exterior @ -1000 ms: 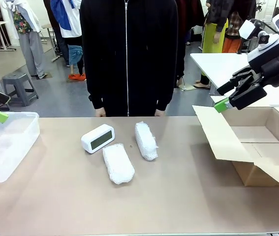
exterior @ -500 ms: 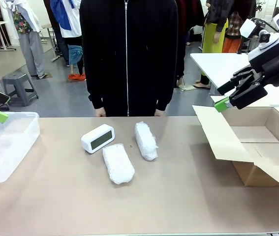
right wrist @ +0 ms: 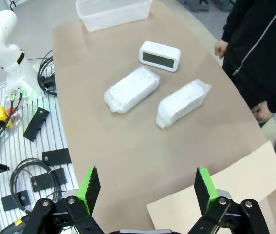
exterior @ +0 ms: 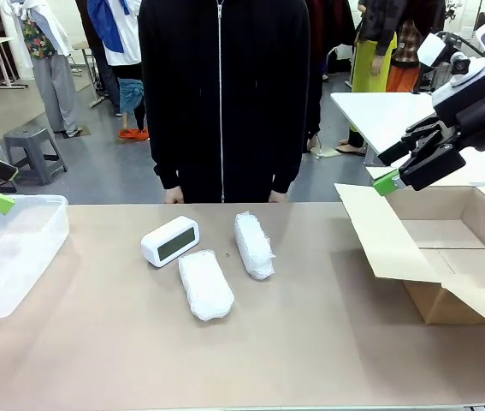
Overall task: Separate and place wrapped and unwrapped clocks.
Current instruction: Pick up the Digital clock indicated by the person.
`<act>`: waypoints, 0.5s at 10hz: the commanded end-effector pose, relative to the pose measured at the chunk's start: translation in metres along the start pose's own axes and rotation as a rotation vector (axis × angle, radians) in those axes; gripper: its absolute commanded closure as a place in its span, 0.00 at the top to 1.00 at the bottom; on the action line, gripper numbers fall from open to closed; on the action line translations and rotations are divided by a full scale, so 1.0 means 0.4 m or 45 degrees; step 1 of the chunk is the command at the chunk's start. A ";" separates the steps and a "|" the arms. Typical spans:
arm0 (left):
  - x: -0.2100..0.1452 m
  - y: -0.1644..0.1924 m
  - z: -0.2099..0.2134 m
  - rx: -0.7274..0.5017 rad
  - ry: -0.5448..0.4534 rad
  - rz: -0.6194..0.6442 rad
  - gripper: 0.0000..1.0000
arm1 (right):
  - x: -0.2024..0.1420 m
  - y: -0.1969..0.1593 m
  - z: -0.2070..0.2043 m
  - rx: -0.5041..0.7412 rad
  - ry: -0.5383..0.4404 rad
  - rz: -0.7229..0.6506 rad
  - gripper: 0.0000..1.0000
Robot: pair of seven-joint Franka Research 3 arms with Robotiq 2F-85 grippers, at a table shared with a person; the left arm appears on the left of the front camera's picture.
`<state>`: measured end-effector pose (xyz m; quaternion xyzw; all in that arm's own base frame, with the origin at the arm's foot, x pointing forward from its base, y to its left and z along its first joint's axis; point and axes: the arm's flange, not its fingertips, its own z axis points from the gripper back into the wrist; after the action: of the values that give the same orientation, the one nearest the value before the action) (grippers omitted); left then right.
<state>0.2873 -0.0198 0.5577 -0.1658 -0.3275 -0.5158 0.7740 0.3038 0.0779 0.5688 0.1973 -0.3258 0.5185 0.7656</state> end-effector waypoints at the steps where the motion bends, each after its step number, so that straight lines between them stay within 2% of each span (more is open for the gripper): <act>1: -0.002 0.002 -0.002 -0.014 -0.009 -0.010 1.00 | 0.004 0.000 -0.001 0.025 -0.026 0.013 1.00; 5: -0.002 0.002 -0.002 -0.014 -0.009 -0.010 1.00 | 0.004 0.000 -0.001 0.025 -0.026 0.013 1.00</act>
<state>0.2872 -0.0202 0.5579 -0.1665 -0.3278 -0.5151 0.7743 0.3033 0.0789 0.5691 0.1959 -0.3254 0.5195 0.7654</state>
